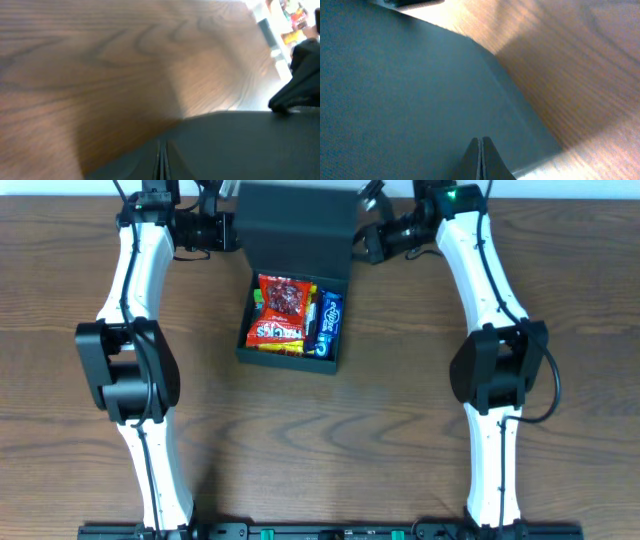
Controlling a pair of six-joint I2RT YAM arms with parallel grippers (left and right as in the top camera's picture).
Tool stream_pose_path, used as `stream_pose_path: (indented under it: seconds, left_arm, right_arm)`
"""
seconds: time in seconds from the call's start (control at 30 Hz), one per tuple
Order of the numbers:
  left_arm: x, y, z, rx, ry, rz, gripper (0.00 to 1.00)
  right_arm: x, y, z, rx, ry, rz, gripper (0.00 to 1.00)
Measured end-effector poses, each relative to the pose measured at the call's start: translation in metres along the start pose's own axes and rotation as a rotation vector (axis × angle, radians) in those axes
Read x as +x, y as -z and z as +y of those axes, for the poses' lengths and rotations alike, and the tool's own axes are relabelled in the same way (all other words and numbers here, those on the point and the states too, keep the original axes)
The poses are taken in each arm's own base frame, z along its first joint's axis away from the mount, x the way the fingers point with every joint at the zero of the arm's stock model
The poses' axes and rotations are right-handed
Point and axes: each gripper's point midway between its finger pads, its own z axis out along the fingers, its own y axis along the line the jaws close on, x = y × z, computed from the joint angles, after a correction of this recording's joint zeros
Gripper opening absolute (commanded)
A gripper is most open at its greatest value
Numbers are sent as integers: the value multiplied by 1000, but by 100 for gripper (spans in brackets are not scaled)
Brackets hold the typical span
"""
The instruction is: Pack container
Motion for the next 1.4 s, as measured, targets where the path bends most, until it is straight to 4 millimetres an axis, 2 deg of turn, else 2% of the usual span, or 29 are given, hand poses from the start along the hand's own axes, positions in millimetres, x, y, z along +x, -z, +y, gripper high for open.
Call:
stream_pose_path:
  seconds: [0.1,0.27,0.43,0.6,0.67,0.83,1.0,1.13,1.2,1.27,1.4]
  left_arm:
    - [0,13,-10,-47,-52,18,6]
    - [1,28,-18,-114,-85,41,6]
    - [13,46,-10,-149,-29,73,6]
    - [41,59,-3,-171,64,165,6]
    - [49,60,0,-188,77,194,6]
    - [92,45,15,-190,147,278,6]
    - [149,18,30,-157,255,341,6]
    - [165,2,37,-161,285,333,6]
    - [166,-3,35,-163,292,334,6]
    - [166,-9,30,-160,285,344,6]
    - [170,-34,3,-130,235,391,6]
  right_arm:
    - [18,-9,15,67,68,110,1]
    - [28,-18,16,132,116,180,1]
    - [29,-5,-6,215,53,176,1]
    - [35,16,-39,359,-130,170,1]
    - [40,22,-46,393,-194,175,1]
    - [52,32,-53,433,-292,196,1]
    - [55,32,-54,444,-339,197,1]
    - [63,32,-51,443,-382,223,1]
    - [68,33,-50,445,-401,241,1]
    - [73,35,-50,455,-418,261,1]
    - [84,40,-51,484,-442,299,1]
